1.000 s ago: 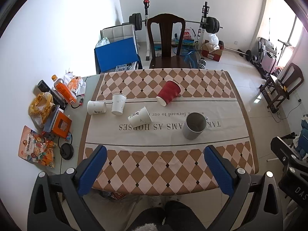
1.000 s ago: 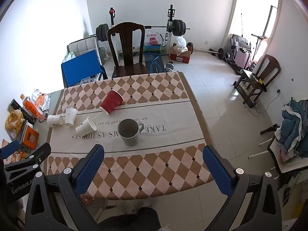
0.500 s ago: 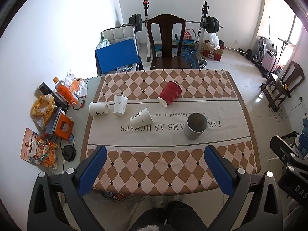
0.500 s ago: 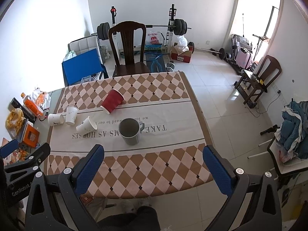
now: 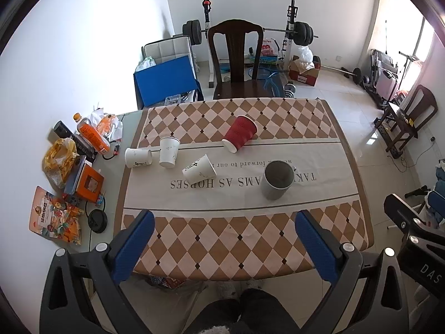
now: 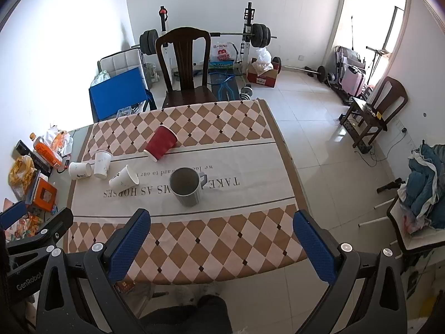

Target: Flip cup upright

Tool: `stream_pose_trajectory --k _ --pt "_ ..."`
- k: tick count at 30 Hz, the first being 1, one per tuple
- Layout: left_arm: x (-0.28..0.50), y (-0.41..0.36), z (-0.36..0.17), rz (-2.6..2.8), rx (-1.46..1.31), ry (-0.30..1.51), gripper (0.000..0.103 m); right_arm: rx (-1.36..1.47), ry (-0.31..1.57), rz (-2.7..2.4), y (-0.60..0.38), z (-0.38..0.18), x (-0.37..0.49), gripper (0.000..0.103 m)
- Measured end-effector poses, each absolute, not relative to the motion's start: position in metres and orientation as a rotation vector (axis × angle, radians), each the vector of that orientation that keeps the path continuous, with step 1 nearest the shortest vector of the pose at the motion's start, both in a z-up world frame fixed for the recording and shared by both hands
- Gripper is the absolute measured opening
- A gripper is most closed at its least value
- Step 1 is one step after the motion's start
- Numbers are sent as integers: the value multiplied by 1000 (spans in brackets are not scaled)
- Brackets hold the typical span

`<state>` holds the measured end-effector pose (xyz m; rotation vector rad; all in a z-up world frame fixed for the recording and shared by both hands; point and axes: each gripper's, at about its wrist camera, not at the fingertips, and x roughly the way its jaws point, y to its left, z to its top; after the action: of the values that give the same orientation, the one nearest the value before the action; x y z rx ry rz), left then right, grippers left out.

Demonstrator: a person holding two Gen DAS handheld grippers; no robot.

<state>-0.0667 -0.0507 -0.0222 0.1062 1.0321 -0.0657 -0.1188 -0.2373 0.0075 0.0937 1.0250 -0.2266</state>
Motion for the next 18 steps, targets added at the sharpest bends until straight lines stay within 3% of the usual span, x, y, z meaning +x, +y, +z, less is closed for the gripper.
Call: stream_pose_trajectory --k 18 --pt "-70 -56 -23 -73 101 1029 103 93 1026 -226 -238 8 -115 103"
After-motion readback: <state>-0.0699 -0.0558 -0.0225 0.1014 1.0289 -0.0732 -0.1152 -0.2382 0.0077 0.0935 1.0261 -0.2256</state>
